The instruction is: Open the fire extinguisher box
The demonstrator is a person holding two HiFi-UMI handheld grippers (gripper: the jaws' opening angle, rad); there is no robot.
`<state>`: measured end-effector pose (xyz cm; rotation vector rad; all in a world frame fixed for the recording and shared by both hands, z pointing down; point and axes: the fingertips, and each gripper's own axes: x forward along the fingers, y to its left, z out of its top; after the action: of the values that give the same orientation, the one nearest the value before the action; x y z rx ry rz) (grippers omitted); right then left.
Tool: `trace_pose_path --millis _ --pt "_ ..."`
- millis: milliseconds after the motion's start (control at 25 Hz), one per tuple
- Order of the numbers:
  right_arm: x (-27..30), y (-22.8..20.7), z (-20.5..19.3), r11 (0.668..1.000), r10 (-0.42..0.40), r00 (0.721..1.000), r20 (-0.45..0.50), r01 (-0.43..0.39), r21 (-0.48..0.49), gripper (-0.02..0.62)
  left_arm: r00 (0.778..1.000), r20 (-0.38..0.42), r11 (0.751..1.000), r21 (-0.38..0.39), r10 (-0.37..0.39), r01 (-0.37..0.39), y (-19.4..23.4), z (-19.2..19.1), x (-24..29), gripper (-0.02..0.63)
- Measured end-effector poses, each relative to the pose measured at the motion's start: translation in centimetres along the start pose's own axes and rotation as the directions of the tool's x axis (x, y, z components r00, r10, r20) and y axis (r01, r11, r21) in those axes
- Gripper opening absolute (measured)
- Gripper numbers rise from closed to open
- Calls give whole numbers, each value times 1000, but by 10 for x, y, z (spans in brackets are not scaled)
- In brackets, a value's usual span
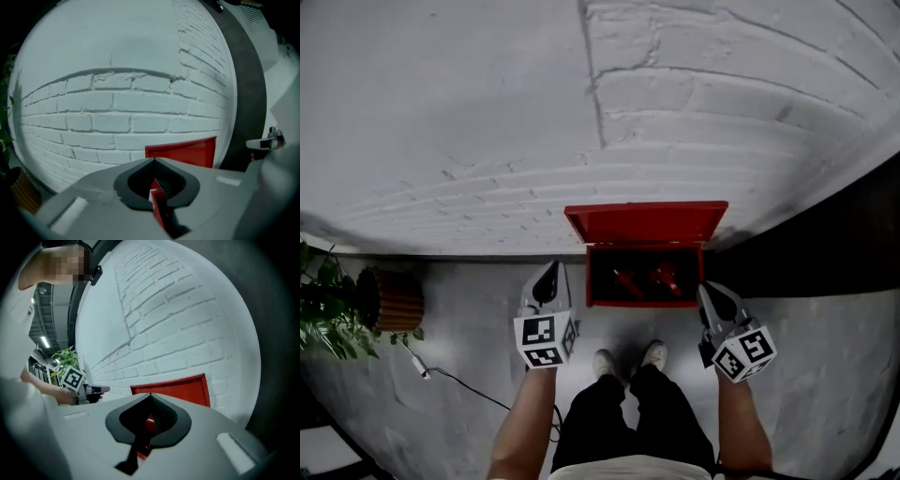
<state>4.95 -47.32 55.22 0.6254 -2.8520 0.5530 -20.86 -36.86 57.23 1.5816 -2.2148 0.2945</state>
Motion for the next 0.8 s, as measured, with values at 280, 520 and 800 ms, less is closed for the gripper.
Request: trace_pose_path --millis 280,520,800 --pt "-31 39 67 998 5 1000 18 -4 -70 3 994 69 997 8 -79 79 -35 71 -89 4" --pt "-52 66 109 994 -14 1000 12 15 -110 4 986 113 992 26 -122 120 -54 121 -123 3" --pt "-57 78 145 990 -15 999 45 21 -142 4 980 141 989 35 -144 140 -63 151 -131 5"
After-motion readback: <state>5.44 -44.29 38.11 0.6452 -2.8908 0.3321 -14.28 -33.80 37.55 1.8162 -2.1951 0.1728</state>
